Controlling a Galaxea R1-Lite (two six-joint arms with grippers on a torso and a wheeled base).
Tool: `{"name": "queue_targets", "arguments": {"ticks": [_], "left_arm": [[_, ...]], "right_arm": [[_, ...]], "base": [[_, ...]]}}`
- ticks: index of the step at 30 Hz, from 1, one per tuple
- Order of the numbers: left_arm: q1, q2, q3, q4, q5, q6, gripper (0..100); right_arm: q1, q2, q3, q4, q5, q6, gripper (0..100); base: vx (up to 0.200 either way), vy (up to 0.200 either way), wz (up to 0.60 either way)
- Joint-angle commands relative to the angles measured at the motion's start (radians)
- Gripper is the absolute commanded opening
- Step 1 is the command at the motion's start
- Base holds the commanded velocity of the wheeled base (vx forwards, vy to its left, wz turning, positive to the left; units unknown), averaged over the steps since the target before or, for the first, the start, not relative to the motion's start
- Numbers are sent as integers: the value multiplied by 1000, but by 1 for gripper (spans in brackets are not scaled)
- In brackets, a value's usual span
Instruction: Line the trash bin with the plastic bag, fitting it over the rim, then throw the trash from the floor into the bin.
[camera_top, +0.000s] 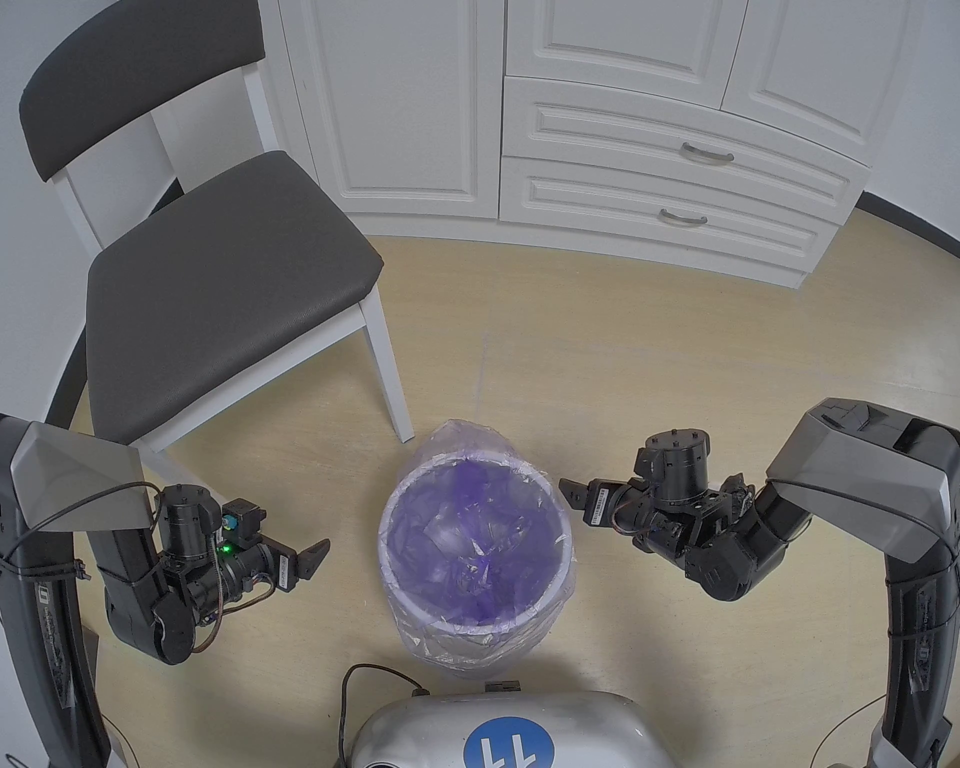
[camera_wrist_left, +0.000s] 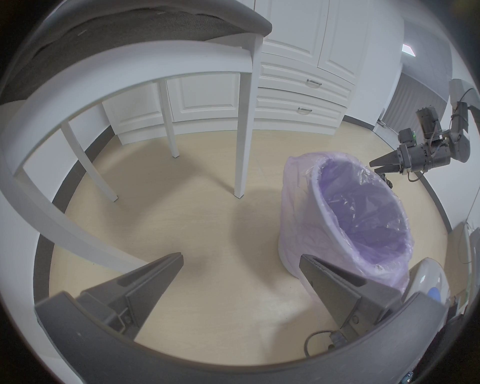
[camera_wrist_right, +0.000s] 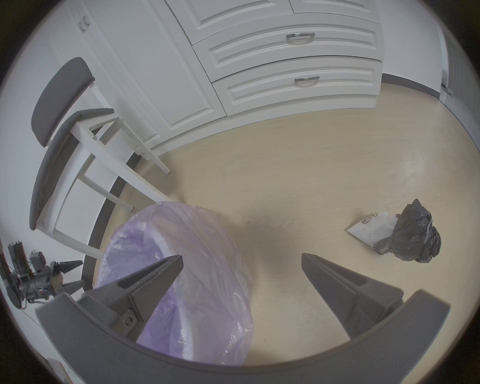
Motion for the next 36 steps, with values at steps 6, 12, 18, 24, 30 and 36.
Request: {"name": "queue_targets", "arguments": {"ticks": [6,12,18,24,30,36], "left_arm": [[8,-46,56,-14,-1,2,100],[9,-38,54,-14,-1,2,100],[8,-28,51,-12,-1,1,100],[5,-5,48,-14,-1,1,100],[0,8,47,-14,-1,-1,100],[-4,20,47,-14,-1,-1,100]], "right_arm": [[2,30,-12,9,3,-22,100],[6,51,-10,15,32,-8,100],[12,59,-16,100,99,44,100],[12,108,-36,123,124,49,100],[11,169,-84,126,126,40,100],[8,220,-144,167,119,32,100]], "base": [[0,0,0],[0,0,0],[0,0,0],[0,0,0],[0,0,0],[0,0,0]]}}
